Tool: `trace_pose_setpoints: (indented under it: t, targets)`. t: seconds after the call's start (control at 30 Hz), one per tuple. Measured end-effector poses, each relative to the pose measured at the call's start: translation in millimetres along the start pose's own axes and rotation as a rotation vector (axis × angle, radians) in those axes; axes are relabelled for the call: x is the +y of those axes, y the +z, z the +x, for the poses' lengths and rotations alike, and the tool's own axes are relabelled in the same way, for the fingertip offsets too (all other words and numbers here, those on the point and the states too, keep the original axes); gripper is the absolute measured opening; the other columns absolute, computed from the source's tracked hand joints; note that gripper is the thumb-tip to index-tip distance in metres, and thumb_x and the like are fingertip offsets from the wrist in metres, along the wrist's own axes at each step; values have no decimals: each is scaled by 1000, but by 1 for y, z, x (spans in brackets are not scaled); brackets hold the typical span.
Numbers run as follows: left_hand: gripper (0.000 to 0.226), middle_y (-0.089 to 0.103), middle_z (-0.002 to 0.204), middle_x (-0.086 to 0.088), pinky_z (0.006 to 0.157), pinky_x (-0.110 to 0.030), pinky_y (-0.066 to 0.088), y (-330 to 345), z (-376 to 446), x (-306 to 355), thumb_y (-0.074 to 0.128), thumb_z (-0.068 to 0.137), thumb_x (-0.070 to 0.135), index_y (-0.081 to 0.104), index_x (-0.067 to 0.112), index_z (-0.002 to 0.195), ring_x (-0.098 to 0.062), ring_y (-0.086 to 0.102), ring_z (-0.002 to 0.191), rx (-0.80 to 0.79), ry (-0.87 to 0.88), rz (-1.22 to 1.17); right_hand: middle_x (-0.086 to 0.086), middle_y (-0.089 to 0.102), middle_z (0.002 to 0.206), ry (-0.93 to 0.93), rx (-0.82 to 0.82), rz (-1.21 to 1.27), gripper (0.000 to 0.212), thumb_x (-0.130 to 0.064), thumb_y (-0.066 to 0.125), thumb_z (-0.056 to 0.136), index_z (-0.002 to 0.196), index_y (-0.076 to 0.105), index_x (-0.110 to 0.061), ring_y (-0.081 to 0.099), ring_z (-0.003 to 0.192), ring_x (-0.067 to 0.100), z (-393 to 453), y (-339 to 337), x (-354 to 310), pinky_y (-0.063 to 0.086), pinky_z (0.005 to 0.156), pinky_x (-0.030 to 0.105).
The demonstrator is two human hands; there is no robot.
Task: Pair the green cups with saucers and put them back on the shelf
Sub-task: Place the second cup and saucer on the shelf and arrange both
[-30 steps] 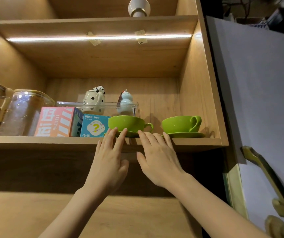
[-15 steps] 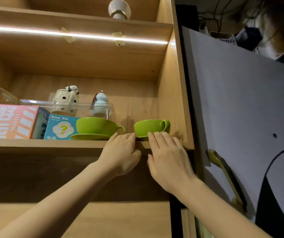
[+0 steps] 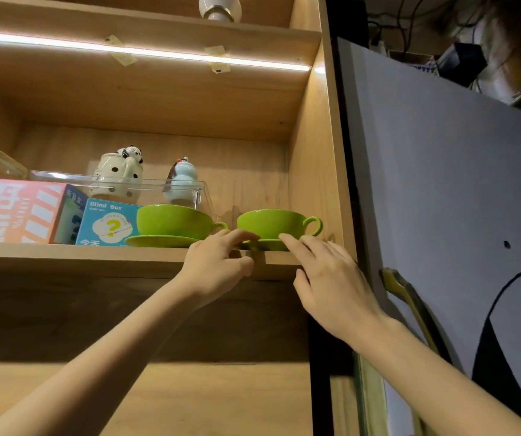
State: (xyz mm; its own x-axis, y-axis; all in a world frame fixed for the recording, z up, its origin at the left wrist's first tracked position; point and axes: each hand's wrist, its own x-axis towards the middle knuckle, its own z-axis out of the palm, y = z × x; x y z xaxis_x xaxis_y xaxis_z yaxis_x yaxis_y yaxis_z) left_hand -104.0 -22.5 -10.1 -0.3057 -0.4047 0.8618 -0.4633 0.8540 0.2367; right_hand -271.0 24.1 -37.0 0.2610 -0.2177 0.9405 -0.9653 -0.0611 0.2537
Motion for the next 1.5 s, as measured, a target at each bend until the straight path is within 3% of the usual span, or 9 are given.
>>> trace_pose_setpoints:
  t: [0.1,0.23,0.33,0.43,0.77,0.97,1.13,1.37,1.5]
  targets:
    - [57,58,114,-2,88,-30,45,0,0,-5,49,61,30,59,27,116,-21,54,105,7,-10,-140,2,51,137,27,-70,71,49,-16,42,92,141,33,-21,46,126,21,0,-3,4,31,111,37]
    - [41,60,118,-3,82,-22,39,-2,2,-11,53,74,21,62,25,114,-18,52,109,69,9,-308,3,56,127,41,-116,121,46,-16,36,94,139,30,-20,50,118,18,2,-7,10,35,107,36]
    - [58,56,129,-4,96,-30,38,2,-1,-20,39,68,30,55,23,123,-20,49,117,127,54,-21,1,57,123,29,-158,88,46,-20,35,94,140,26,-19,49,116,16,1,-7,17,39,100,30]
    - [62,54,133,-2,102,-27,19,12,-5,-24,31,70,29,46,23,130,-17,40,127,188,108,269,0,56,125,31,-181,67,48,-25,36,94,140,24,-19,47,118,16,2,-7,20,40,98,28]
    - [69,47,139,5,106,-26,11,12,-7,-30,33,65,42,39,32,133,-14,31,132,148,163,246,3,52,129,85,-124,46,53,-25,40,93,141,21,-17,49,117,15,-2,-1,13,43,94,23]
    - [86,45,140,5,105,-24,8,12,-7,-30,20,53,52,36,32,135,-15,28,134,153,163,317,10,60,126,74,-65,-13,52,-20,49,88,138,36,-12,56,115,25,-4,7,12,48,93,33]
    - [87,44,141,7,103,-23,8,12,-7,-31,19,53,51,32,33,137,-14,28,134,159,194,370,6,51,136,87,-90,5,53,-24,42,92,141,27,-15,47,125,20,-3,6,11,41,101,29]
    - [77,40,146,3,109,-29,10,11,-16,-33,36,66,42,26,27,141,-19,28,138,140,248,474,7,44,143,107,-121,-25,56,-24,43,92,143,24,-14,39,133,21,-4,6,9,32,109,30]
    - [98,30,151,-7,111,-45,18,13,-31,-41,65,61,31,15,15,144,-27,24,140,82,295,756,7,19,157,151,-182,-21,67,-30,39,93,148,4,-13,17,145,21,-10,1,3,6,111,24]
